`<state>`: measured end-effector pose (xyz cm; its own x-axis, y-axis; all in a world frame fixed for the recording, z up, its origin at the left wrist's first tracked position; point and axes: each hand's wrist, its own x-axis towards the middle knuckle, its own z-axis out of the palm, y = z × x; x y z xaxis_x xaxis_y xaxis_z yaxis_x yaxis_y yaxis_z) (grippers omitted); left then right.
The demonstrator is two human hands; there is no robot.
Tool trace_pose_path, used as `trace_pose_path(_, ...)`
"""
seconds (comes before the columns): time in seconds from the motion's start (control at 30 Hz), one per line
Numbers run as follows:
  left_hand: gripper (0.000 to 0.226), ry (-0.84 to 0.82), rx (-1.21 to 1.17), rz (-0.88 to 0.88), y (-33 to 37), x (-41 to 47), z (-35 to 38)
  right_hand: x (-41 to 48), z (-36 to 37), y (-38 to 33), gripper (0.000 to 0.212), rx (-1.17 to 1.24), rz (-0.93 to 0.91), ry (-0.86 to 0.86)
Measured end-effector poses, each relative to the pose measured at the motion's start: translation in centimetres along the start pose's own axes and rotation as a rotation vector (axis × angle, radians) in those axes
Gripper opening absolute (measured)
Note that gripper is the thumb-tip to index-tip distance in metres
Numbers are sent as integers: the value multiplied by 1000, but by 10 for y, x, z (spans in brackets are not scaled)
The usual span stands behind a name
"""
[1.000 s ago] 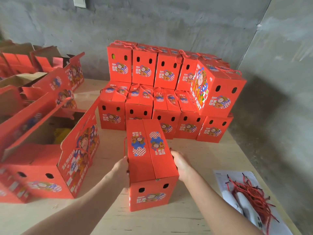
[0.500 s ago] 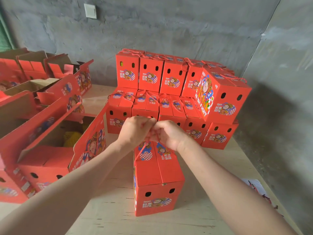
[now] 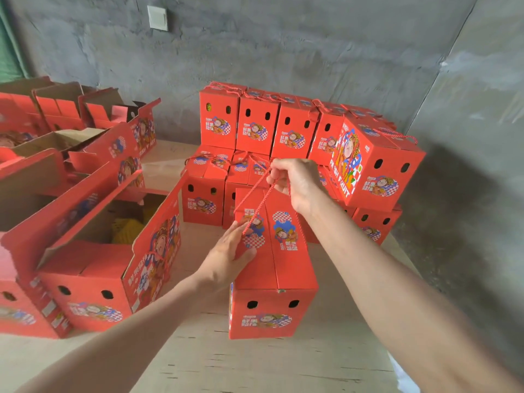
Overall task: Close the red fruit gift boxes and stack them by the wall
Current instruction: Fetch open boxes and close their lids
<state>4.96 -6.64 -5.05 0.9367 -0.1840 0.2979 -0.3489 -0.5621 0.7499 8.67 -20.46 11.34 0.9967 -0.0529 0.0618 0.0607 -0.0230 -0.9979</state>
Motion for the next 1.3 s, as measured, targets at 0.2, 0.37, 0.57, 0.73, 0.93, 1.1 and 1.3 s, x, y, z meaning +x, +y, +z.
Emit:
trace_pose_path(0.2,65,-121,142,-203,-13,10,6,6,6,24,31,-134,63,3)
trace_pose_path(0.37,55,-53,81,-207,-23,5,21,6,-2,44,24,-142,68,-23)
trace_pose_path(0.57,62,-18,122,-213,-18,3,20,6,14,35,20,-181,177,2)
trace_pose_path(0.73,109,-173,-48,-71,-5,-15,7,11,9,5,23,-166,115,160)
trace_pose_path(0.93,96,-14,-212,249,48,5,-30,19,24,-70,26,-124,-79,285)
trace_pose_path(1.1,92,-151,-171,311,72,39,-55,25,22,-120,27,-97,-218,398)
trace_pose_path(1.3,97,-141,-91,299,94,90,-49,43,0,-144,24,-84,-280,401)
